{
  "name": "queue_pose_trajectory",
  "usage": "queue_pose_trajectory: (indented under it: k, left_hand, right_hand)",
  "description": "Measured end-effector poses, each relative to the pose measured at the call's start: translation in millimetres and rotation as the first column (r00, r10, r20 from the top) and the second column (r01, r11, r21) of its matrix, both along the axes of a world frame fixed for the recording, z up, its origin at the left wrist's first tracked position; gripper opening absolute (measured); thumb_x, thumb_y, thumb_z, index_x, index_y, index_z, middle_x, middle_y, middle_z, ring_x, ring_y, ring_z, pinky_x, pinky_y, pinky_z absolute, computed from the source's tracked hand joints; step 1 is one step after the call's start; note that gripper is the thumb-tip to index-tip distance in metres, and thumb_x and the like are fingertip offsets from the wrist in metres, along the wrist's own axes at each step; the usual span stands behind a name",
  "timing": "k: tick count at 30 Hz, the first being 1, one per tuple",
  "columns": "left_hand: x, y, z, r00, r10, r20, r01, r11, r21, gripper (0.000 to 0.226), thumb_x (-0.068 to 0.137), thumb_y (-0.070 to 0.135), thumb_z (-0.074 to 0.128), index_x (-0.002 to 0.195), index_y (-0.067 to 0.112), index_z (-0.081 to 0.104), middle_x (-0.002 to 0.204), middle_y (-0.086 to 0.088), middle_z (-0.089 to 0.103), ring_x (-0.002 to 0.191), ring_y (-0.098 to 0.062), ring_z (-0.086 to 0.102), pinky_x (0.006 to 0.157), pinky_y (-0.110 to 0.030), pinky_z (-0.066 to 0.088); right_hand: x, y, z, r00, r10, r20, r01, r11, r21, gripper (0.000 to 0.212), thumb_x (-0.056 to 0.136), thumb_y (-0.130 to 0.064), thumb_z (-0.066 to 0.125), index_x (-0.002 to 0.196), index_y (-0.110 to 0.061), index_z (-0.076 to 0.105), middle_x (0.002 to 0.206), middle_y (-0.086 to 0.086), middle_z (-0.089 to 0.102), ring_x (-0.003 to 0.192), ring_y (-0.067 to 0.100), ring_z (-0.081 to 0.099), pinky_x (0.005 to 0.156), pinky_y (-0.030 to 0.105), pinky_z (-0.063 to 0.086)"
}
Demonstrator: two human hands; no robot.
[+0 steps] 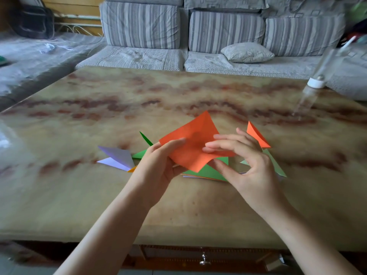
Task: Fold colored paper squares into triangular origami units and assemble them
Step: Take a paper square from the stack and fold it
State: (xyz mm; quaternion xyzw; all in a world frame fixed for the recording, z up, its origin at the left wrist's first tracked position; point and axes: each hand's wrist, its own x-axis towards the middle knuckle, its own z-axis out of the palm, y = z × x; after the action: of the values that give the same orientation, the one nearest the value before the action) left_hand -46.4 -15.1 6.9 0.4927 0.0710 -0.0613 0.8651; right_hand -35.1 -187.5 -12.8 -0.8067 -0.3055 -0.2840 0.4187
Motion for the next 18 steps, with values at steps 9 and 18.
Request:
queue_pose_trajectory:
  k: [9,18]
  left_hand:
    - [-4,-7,2,0.993,-0.098,0.066,0.101,0.994,-0.05,0.019,0.081,0.02,0.056,0.075,0.009,0.07,0.072,-0.008,0.07,0.061,-0.015,0.069,0.056,-0.026,0.057]
    - [-8,-11,-2,0.981,-0.111,0.156,0.08,0.979,0.189,0.043,0.06,0.02,0.073,0.1,0.007,0.067,0.086,-0.002,0.071,0.075,-0.012,0.068,0.069,-0.021,0.056]
  right_hand:
    - [0,2,9,0.902,0.153,-0.404,0.067,0.875,0.48,0.011,0.073,-0.024,0.076,0.077,-0.017,0.07,0.095,-0.013,0.072,0.093,0.0,0.065,0.071,0.014,0.047]
    - [-3,4,11,0.901,0.159,-0.404,0.089,0.844,0.529,0.017,0.076,-0.006,0.072,0.083,-0.02,0.065,0.074,-0.007,0.069,0.069,0.004,0.062,0.06,0.014,0.046]
